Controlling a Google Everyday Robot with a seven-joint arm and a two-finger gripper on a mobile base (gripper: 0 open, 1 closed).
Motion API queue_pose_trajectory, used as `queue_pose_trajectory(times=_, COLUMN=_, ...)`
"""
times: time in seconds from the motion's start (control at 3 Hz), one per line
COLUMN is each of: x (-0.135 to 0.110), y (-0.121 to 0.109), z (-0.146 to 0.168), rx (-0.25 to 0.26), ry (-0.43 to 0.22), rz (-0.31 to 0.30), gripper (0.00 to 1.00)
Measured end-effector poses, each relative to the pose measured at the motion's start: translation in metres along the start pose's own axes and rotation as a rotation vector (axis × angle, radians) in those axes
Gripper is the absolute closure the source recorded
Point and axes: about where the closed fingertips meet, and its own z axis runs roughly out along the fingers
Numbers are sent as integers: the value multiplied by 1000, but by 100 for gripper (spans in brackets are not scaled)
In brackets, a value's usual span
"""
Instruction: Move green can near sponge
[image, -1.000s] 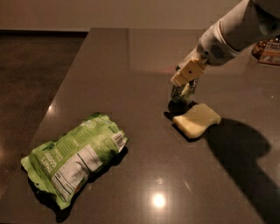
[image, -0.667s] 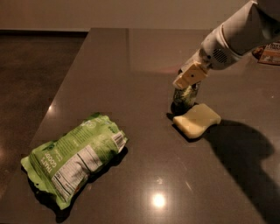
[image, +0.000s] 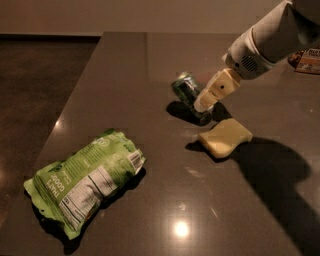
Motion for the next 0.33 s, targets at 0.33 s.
queue_pose_trajectory(times=0.33, x=0, y=0, z=0, rx=0, ry=0, rz=0, gripper=0)
